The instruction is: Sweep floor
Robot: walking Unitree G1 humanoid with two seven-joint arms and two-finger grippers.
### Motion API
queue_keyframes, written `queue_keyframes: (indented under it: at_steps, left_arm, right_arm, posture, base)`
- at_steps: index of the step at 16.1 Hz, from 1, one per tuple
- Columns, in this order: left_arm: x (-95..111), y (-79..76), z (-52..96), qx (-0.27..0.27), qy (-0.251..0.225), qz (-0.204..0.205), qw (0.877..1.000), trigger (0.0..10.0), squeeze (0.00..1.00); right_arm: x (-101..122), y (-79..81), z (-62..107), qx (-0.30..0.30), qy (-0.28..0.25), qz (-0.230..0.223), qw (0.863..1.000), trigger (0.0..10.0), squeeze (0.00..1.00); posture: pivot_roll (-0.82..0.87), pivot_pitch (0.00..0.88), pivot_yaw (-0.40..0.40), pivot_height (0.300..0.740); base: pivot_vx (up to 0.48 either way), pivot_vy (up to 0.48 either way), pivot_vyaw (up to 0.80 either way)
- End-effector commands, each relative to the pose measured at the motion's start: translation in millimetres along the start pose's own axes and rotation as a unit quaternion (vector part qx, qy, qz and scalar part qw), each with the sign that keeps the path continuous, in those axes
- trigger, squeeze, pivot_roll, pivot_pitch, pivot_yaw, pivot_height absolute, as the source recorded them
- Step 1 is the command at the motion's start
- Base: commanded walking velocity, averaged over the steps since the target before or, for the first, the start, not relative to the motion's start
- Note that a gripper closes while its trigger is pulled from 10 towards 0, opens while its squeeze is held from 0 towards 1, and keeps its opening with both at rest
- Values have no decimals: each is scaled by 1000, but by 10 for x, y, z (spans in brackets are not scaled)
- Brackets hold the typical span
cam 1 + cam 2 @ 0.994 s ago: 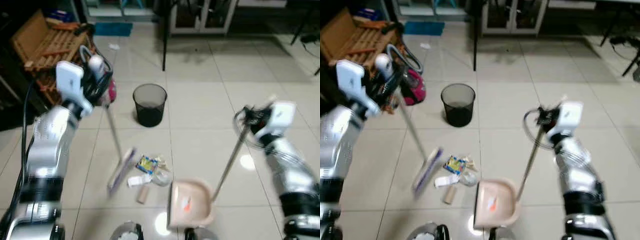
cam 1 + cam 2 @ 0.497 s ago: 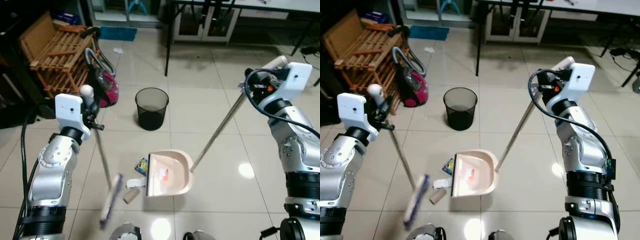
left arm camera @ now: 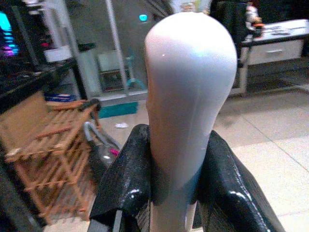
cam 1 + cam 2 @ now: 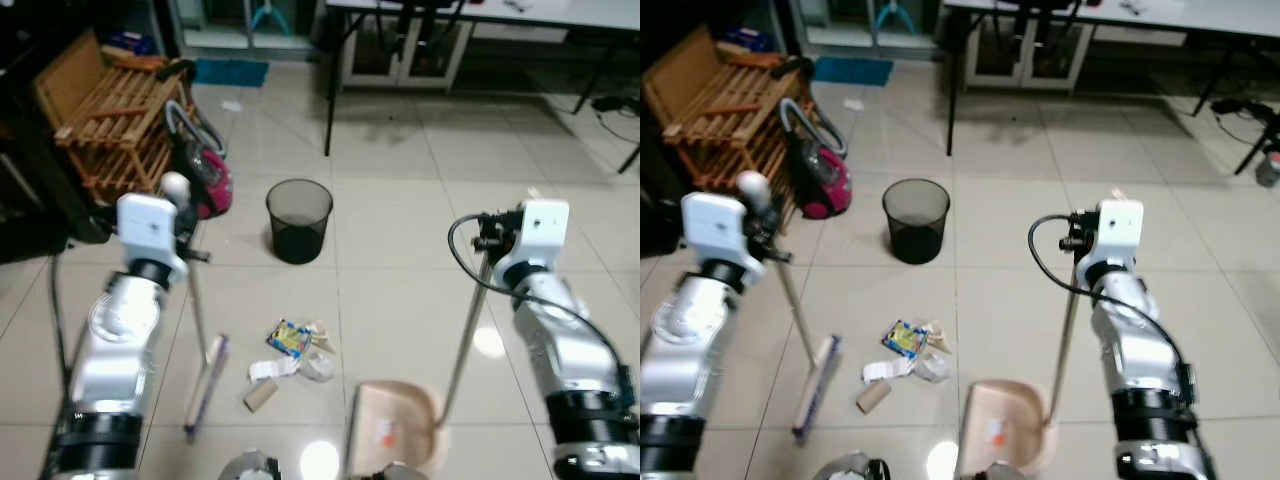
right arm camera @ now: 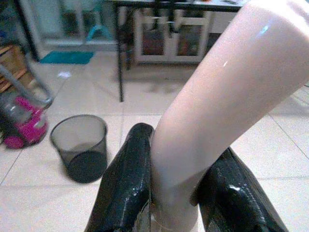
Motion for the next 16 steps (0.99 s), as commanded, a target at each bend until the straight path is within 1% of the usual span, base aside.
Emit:
queue_keyframes:
  at_steps: [1, 3, 4, 5, 6, 7, 8, 9, 10, 11, 12, 13, 16]
  left_arm:
    - [-64, -88, -4, -16, 2, -15, 1000, 10000, 0]
    - [-291, -254, -25, -40, 17, -32, 999, 10000, 0]
    - [-347, -293, -41, -44, 16, -41, 998, 10000, 0]
    - [-387, -314, -63, -41, 14, -39, 998, 10000, 0]
    - [-409, -328, -79, -40, 7, -51, 998, 10000, 0]
    - [-459, -388, -107, -50, 9, -61, 997, 10000, 0]
    - [-466, -398, -107, -52, 9, -62, 997, 10000, 0]
    - [-483, -420, -113, -52, 6, -60, 997, 10000, 0]
    - [-490, -428, -118, -52, 6, -59, 997, 10000, 0]
    - [-520, -454, -117, -55, 6, -57, 997, 10000, 0]
    - [-565, -494, -97, -61, 8, -51, 997, 10000, 0]
    - [-579, -510, -91, -63, 10, -49, 997, 10000, 0]
    - [-678, -600, -44, -73, 19, -37, 996, 10000, 0]
  right_arm:
    - [-11, -80, -1, -34, -15, -4, 999, 10000, 0]
    - [-219, 19, -30, -65, -7, -6, 998, 10000, 0]
    - [-246, 66, -43, -72, -12, -6, 997, 10000, 0]
    - [-261, 113, -61, -80, -15, -31, 996, 10000, 0]
    - [-257, 200, -81, -76, -19, -30, 996, 10000, 0]
    - [-248, 425, -115, -47, -21, -11, 999, 10000, 0]
    - [-247, 455, -115, -44, -25, -10, 999, 10000, 0]
    - [-252, 532, -109, -39, -31, -18, 999, 10000, 0]
    - [-255, 560, -110, -37, -33, -23, 999, 10000, 0]
    - [-269, 637, -97, -30, -38, -24, 999, 10000, 0]
    - [-273, 735, -61, -15, -52, -11, 998, 10000, 0]
    - [-267, 767, -48, -10, -58, -5, 998, 10000, 0]
    - [-277, 933, 28, 6, -77, 2, 997, 10000, 0]
  posture:
    - [-39, 60, 13, 740]
    - [-29, 109, 15, 740]
    - [-29, 118, 16, 740]
    - [-31, 136, 16, 740]
    - [-37, 150, 17, 740]
    - [-43, 176, 12, 740]
    - [-43, 176, 12, 740]
    - [-43, 198, 5, 740]
    - [-43, 198, 5, 740]
    - [-42, 217, -2, 740]
    - [-47, 232, -9, 740]
    - [-49, 237, -11, 740]
    - [-59, 263, -17, 740]
  base:
    - [0, 0, 0]
    - [0, 0, 0]
    - [0, 0, 0]
    - [0, 0, 0]
    - [0, 0, 0]
    - [0, 0, 0]
    - [0, 0, 0]
    - [0, 0, 0]
    - [0, 0, 0]
    - [0, 0, 0]
    - [0, 0, 0]
    - [0, 0, 0]
    - [0, 0, 0]
Point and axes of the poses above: a point about 5 cm out from each wrist's last joint towards the gripper, its own z axis pointing back from the gripper into the wrist, its own x axis along the axis of the wrist's last joint, y = z × x, the point moved 3 cm from there along -z, pointing out of the wrist towards the gripper, and after that the axes turned 10 degrees about z, right-handed, at the moved point
